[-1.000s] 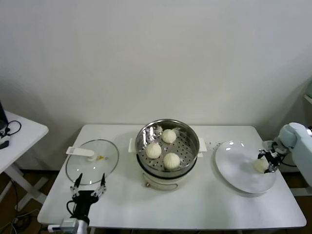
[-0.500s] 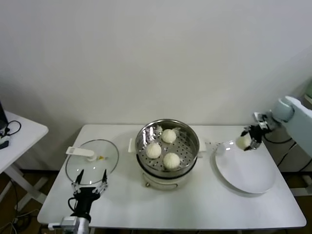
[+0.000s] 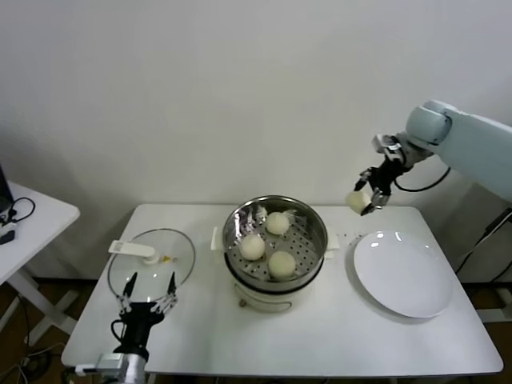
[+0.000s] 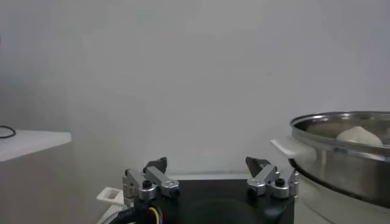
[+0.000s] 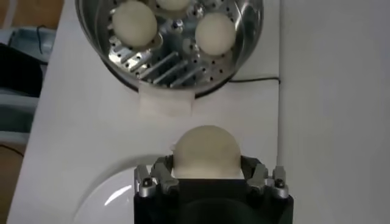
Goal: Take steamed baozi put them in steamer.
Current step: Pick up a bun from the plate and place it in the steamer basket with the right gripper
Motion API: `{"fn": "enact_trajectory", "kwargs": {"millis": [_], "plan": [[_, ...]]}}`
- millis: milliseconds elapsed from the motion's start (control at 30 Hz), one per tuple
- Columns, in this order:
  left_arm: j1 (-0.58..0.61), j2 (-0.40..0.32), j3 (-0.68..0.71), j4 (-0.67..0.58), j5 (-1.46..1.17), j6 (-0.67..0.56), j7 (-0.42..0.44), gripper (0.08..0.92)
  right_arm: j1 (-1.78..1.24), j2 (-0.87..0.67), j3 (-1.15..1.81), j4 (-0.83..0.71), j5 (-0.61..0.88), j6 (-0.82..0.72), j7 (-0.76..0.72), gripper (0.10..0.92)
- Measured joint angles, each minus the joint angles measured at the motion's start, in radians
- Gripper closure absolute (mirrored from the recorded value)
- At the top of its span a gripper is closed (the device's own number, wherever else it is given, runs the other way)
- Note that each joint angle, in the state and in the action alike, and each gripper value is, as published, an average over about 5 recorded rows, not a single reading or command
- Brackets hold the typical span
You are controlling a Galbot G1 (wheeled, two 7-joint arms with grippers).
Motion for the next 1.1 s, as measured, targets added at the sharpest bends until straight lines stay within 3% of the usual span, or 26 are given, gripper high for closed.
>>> {"fn": "enact_trajectory", "kwargs": {"millis": [500, 1100], "plan": [[0.003, 0.003, -0.018, -0.008, -0.028, -0.011, 0.002, 0.177, 0.03, 0.168, -0.118, 0.051, 0.159, -0.098, 0.072, 0.313], [-0.007, 0.001, -0.017, 0.008, -0.035, -0.012, 0.002, 0.177, -0.06, 0.237, -0.135, 0.059, 0.181, -0.133, 0.122, 0.313]]}}
